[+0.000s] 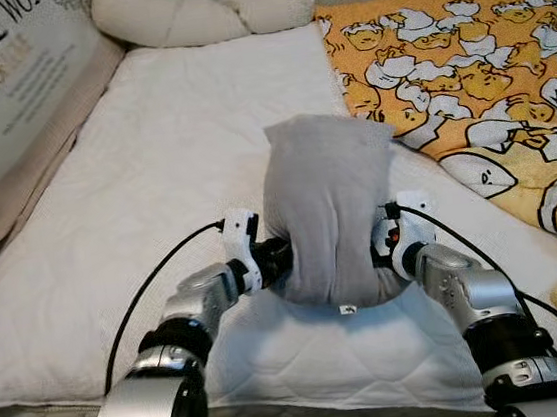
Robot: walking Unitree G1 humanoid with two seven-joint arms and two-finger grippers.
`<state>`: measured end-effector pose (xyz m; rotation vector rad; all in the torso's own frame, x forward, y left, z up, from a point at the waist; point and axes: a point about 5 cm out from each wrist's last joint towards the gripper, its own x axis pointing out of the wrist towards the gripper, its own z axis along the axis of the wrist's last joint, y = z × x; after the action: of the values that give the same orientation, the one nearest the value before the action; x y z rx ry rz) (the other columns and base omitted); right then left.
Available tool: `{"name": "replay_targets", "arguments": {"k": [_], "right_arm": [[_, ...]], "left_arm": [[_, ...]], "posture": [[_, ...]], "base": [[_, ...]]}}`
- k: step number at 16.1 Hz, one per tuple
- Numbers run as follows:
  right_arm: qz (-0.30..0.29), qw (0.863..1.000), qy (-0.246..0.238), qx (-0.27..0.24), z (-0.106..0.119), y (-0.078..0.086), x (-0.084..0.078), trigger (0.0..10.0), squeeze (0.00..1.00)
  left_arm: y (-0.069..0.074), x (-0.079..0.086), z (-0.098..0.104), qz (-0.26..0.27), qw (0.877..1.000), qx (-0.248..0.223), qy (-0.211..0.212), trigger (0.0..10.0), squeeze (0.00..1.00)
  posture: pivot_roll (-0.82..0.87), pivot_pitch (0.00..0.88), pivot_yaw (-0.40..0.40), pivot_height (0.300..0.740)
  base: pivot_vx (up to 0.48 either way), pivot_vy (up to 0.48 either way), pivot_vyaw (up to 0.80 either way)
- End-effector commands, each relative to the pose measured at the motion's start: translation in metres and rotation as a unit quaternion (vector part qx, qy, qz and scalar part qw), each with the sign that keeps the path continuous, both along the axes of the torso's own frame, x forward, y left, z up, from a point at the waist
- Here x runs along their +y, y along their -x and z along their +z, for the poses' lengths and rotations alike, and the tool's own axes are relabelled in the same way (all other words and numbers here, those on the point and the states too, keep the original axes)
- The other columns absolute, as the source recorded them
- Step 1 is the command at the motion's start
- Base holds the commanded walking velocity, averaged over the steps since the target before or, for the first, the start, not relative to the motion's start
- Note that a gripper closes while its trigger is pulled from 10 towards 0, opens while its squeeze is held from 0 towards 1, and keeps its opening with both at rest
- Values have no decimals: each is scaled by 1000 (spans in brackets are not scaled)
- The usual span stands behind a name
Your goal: Clean up the room
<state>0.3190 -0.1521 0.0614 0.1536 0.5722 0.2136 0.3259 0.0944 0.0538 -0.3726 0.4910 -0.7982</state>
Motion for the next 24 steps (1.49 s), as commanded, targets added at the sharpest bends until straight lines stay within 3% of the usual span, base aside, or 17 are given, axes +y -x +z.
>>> {"name": "replay_targets", "arguments": {"k": [1,5,9,11,13,14,17,20,24], "right_arm": [[49,997,-52,-29,15,-6,28,10000,0],[99,992,-68,-45,24,7,26,10000,0],[177,983,-40,-41,36,36,-6,10000,0],[154,988,-24,-4,28,45,-30,10000,0],[110,994,16,15,16,44,-49,10000,0],[71,997,26,22,11,42,-59,10000,1000],[35,999,21,22,9,43,-70,10000,1000],[18,1000,20,8,8,42,-77,10000,1000],[-15,1000,8,-18,12,35,-87,10000,1000]], "left_arm": [[6,-15,4,-60,998,-5,27,10000,0],[18,-18,20,-89,993,-20,69,10000,0],[45,-22,48,-141,984,-51,98,10000,0],[59,-19,47,-163,984,-49,58,10000,0],[62,-11,38,-149,988,-38,7,10000,0],[62,-3,35,-137,990,-34,-7,10000,1000],[73,37,31,-131,988,-44,-68,10000,1000],[62,72,39,-81,990,-72,-94,10000,1000],[29,93,59,22,995,-93,-37,10000,1000]], "posture": [[-160,0,53,740],[-137,0,38,740],[-137,0,32,740],[-138,0,34,740],[-139,0,37,740],[-138,0,40,740],[-132,0,41,740],[-131,0,41,740],[-130,0,37,740]], "base": [[0,0,0],[0,0,0],[0,0,0],[0,0,0],[0,0,0],[0,0,0],[0,0,0],[0,0,0],[0,0,0]]}}
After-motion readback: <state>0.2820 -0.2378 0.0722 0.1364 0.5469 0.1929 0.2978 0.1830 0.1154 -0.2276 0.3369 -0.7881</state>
